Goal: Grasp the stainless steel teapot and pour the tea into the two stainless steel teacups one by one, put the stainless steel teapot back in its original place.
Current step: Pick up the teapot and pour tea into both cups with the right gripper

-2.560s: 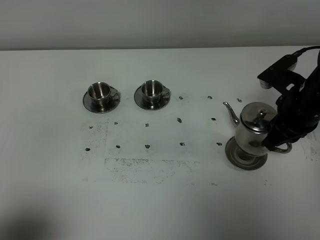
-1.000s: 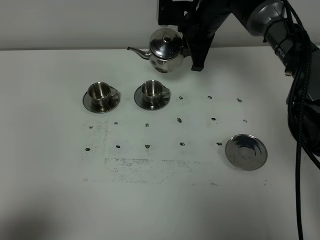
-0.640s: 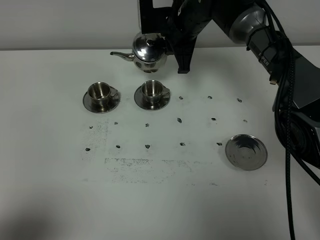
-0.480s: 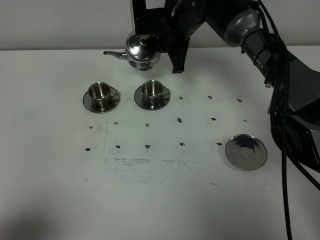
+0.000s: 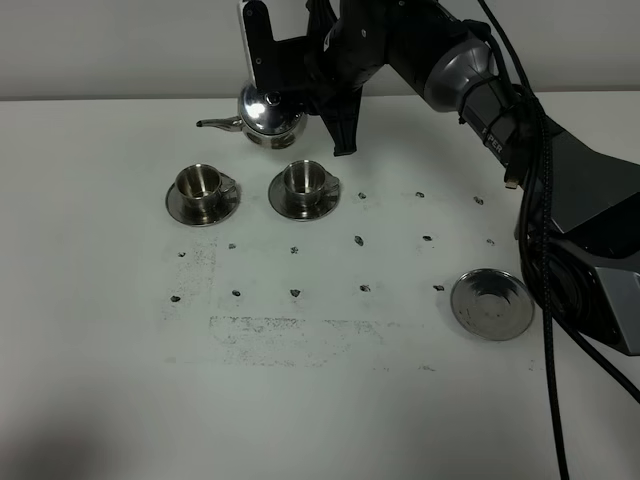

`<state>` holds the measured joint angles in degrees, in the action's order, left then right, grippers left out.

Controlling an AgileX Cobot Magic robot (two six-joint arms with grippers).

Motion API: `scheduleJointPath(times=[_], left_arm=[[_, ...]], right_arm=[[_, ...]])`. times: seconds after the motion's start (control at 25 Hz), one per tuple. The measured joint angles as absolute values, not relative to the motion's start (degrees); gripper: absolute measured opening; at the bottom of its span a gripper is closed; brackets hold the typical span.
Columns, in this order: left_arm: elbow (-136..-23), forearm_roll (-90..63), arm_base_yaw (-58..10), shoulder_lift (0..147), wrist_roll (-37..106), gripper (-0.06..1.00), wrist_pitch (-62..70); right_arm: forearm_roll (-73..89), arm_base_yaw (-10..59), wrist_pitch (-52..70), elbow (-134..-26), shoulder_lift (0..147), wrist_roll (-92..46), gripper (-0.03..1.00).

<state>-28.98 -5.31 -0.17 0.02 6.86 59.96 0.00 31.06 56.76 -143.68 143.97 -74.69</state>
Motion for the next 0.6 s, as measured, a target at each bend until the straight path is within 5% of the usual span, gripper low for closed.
scheduleJointPath(times=[0.6], left_arm=[[-28.98, -5.31, -0.17, 0.07, 6.86, 0.49, 59.96]], right_arm=[[-2.16, 32.12, 51.21, -143.73, 144.58, -79.09, 0.21]])
